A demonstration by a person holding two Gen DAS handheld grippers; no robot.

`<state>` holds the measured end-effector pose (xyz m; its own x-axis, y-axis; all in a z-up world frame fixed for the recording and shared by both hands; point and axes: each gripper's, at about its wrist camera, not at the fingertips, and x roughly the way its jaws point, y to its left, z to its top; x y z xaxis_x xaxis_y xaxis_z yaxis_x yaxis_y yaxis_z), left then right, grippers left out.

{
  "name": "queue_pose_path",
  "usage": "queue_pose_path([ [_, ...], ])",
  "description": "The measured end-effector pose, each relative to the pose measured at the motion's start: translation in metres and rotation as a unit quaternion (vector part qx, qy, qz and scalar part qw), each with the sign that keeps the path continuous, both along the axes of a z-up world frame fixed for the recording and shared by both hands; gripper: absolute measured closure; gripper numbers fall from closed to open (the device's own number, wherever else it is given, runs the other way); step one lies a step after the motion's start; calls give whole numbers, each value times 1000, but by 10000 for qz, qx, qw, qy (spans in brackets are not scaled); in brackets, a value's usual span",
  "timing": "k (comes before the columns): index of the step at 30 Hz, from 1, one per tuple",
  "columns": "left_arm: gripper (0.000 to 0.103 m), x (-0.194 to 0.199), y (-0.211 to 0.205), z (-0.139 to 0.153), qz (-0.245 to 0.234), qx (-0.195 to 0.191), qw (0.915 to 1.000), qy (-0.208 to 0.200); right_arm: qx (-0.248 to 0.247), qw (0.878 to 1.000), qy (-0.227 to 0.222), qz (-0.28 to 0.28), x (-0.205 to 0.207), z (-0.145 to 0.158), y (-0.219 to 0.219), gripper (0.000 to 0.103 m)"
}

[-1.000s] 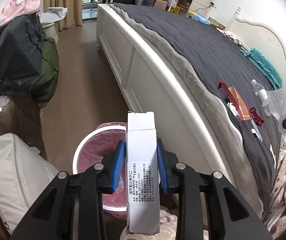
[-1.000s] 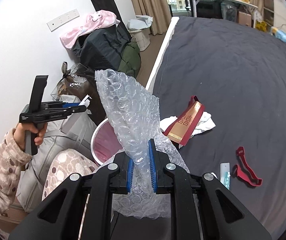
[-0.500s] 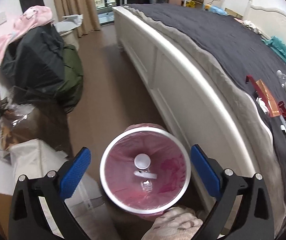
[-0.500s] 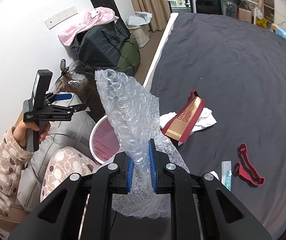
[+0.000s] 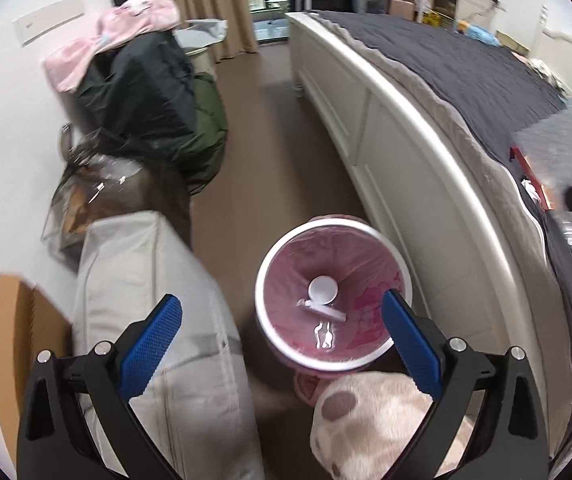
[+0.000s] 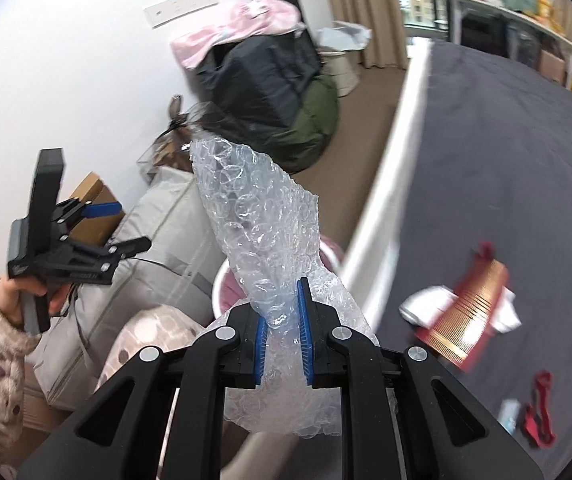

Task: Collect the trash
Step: 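Carry the bubble wrap over the bin and open the right tool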

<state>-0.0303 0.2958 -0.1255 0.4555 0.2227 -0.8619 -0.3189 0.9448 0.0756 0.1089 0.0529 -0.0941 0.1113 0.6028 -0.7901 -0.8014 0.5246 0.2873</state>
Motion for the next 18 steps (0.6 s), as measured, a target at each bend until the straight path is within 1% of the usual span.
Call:
queue_pose_path([
  [2,5,-18,3,4,204,-47,9998,-55,-101,9997,26,199,-2,-10,22,90],
  [4,5,-36,8,4,389,-106,9992,-26,-230,9991,53,357,-4,-20,43,90],
  [5,5,-42,9,4,456,-119,9989,-7,-299,9986,138,423,-3,-28,56,90],
  [7,5,-58,15,3,640,-128,9979,35,-525,9974,168,464,-2,-41,77,90],
  [8,5,-65,17,4,713,-126,9974,47,-636,9962,304,508,1,-53,91,90],
  [10,5,-78,22,5,910,-75,9958,44,-836,9941,439,526,5,-71,111,90],
  [13,5,-97,30,9,1150,-238,9930,-103,-1130,9904,514,613,6,-96,135,90],
  [15,5,-105,35,9,1263,-334,9913,-165,-1273,9884,480,677,4,-106,145,90],
  [18,5,-114,41,6,1368,-344,9899,-139,-1512,9849,442,721,4,-123,164,90],
])
